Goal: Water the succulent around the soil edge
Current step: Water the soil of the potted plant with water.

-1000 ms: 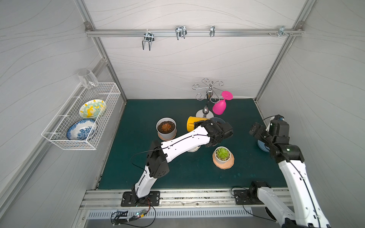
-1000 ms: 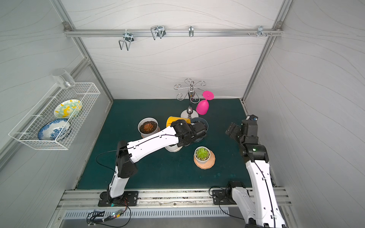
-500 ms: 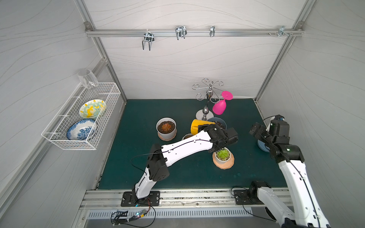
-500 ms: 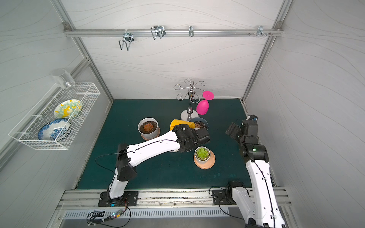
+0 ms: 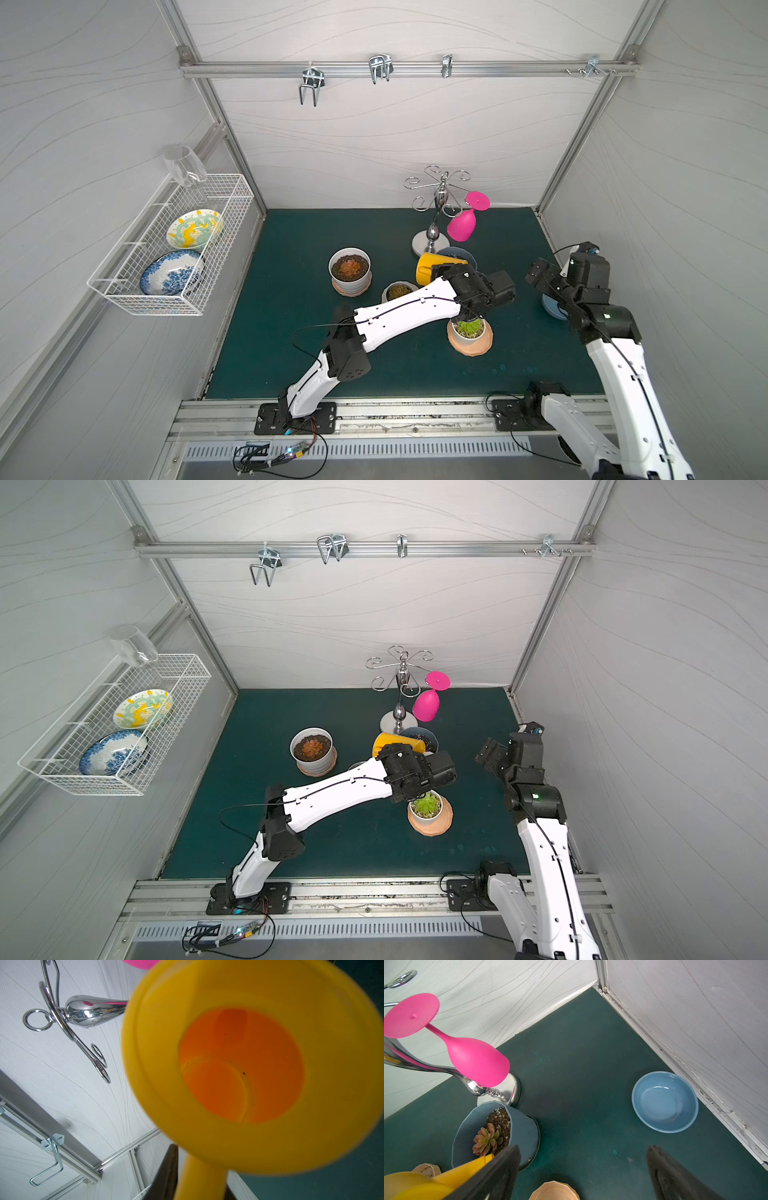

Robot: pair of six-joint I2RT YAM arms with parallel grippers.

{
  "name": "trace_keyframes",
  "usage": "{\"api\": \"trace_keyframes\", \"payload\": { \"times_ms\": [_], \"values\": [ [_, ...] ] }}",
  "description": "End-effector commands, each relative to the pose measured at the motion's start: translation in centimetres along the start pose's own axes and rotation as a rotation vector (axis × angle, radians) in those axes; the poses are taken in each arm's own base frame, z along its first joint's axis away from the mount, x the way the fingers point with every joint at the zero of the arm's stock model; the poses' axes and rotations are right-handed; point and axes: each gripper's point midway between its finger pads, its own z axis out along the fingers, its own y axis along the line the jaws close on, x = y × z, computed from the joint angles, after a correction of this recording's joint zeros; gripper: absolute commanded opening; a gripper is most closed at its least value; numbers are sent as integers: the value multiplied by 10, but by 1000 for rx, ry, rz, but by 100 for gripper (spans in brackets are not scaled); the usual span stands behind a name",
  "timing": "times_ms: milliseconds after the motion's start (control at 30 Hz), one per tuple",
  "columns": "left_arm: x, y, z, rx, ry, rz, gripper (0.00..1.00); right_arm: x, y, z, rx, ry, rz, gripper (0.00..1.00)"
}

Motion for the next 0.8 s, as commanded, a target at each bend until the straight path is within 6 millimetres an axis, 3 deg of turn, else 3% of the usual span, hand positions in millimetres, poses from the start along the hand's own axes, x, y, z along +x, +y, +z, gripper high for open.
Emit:
{"api": "trace_keyframes", "payload": {
  "times_ms": [0, 267, 433, 633, 767],
  "values": [
    [-3, 20, -14, -22, -52, -109, 0, -8, -1, -7, 2, -27, 21, 99],
    [11, 34, -33, 29, -128, -275, 0, -8, -2, -6, 7, -24, 22, 99],
    [33, 35, -42, 68, -126, -367, 0, -6, -1, -6, 5, -19, 22, 99],
    [71, 24, -56, 146, -88, -505, 0, -5, 1, -9, -11, -6, 21, 99],
    [82, 3, -70, 225, -91, -568, 0, -2, 2, -16, -22, 10, 16, 99]
  ]
}}
